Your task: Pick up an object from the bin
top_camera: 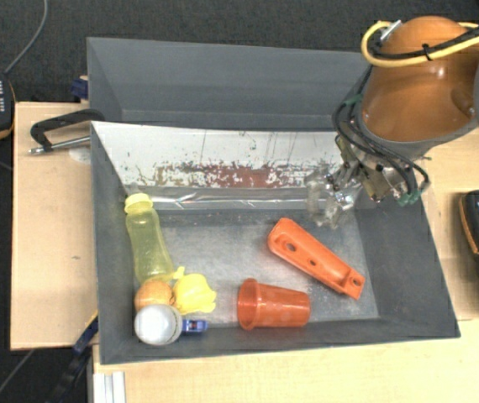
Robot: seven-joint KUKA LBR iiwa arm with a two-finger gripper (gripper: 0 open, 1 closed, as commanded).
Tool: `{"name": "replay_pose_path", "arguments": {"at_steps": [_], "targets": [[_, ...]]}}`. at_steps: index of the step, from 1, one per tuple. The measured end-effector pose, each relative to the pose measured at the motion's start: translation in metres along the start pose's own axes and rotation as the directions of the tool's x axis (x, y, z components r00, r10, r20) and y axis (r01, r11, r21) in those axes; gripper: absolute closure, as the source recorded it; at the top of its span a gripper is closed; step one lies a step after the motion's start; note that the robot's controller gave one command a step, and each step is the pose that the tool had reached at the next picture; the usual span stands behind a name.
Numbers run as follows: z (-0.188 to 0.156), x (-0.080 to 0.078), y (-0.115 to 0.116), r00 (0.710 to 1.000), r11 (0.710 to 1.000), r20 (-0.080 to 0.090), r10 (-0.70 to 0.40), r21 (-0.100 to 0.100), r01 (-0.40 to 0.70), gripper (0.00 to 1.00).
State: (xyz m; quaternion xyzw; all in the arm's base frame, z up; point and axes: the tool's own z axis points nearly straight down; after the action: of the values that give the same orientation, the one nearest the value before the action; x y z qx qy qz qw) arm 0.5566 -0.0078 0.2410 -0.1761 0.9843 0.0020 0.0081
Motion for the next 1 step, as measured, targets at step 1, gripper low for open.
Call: {"name": "replay_pose_path", "arguments": {"at_steps": [1], "targets": [[0.002, 0.0008, 0.0003, 1.0, 1.0, -0.004, 0.002, -0.003, -0.002, 0.0]]}}
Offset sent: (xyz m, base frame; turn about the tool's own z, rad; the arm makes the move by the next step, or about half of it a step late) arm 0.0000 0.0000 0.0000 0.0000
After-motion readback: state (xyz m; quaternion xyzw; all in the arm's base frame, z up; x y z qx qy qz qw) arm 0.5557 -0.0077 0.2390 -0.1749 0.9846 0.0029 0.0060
